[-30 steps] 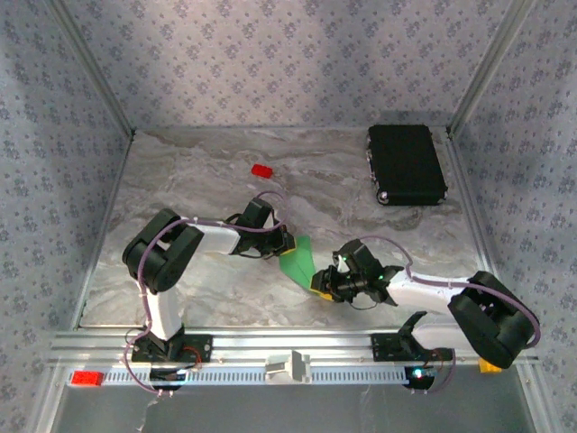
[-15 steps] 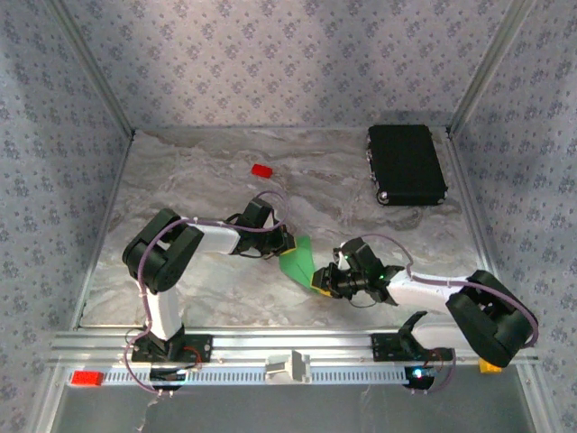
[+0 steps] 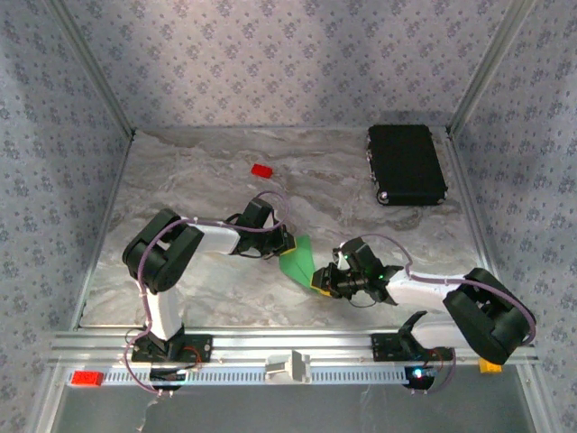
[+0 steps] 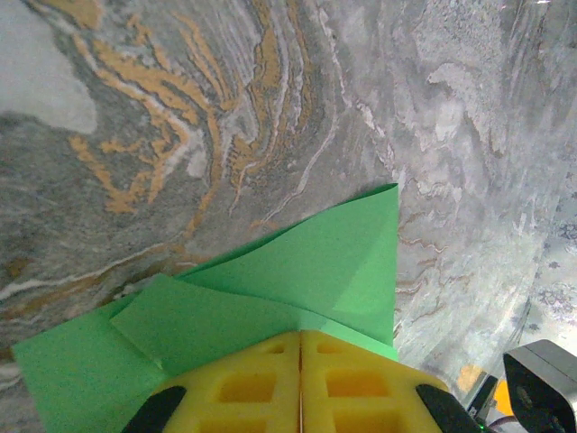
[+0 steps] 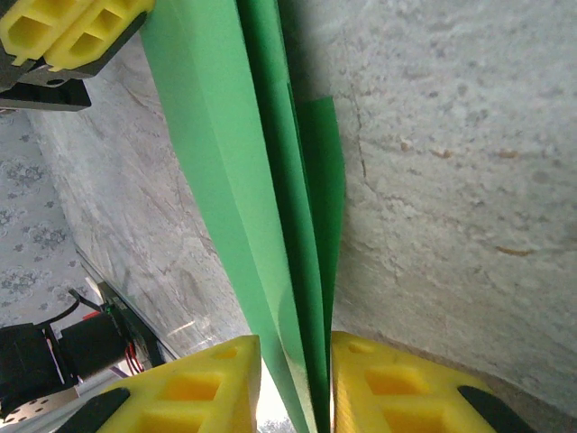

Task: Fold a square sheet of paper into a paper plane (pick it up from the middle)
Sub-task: Turn over the paper at the center of the table.

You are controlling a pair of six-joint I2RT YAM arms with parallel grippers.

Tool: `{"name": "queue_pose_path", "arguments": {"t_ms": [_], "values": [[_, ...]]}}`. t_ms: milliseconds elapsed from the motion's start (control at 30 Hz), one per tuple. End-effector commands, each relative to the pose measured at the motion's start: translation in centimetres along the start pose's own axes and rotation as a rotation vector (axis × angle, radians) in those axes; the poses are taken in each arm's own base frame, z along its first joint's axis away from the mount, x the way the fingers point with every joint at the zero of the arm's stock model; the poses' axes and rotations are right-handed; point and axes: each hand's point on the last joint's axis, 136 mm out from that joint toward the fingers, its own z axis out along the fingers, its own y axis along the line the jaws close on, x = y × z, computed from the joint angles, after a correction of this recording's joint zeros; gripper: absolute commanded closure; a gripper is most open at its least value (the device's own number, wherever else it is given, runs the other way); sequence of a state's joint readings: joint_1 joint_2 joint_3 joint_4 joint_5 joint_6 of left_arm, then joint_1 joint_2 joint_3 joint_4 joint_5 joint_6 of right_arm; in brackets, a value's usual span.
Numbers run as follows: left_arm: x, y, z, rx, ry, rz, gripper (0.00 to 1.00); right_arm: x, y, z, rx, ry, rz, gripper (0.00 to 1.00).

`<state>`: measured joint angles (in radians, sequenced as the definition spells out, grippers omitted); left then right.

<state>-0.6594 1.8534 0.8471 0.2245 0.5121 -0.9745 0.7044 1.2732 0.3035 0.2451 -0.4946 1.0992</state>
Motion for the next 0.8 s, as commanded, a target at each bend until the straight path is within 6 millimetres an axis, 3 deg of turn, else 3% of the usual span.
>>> {"name": "queue_pose_path", "arguments": {"t_ms": [0, 333, 500, 600, 767], "values": [[0.5, 1.5, 0.0, -0.038, 0.007, -0.027, 0.92, 0.1, 0.1, -0.2, -0.018, -0.001, -0.026, 0.74], [0.4, 1.4, 0.1, -0.035, 0.008, -0.027, 0.91, -0.5, 0.1, -0.3, -0.017, -0.019, -0.025, 0.76], [0.3, 0.8, -0.2, -0.02, 0.003, -0.018, 0.89, -0.3, 0.2, -0.3, -0.025, -0.013, -0.032, 0.85], [0.1, -0.1, -0.8, 0.001, -0.021, 0.003, 0.84, -0.4, 0.2, -0.4, -0.022, -0.015, -0.035, 0.9], [-0.7, -2.8, -3.4, 0.021, -0.091, 0.081, 0.63, -0.7, 0.6, -1.0, -0.022, -0.043, -0.064, 0.93]]}}
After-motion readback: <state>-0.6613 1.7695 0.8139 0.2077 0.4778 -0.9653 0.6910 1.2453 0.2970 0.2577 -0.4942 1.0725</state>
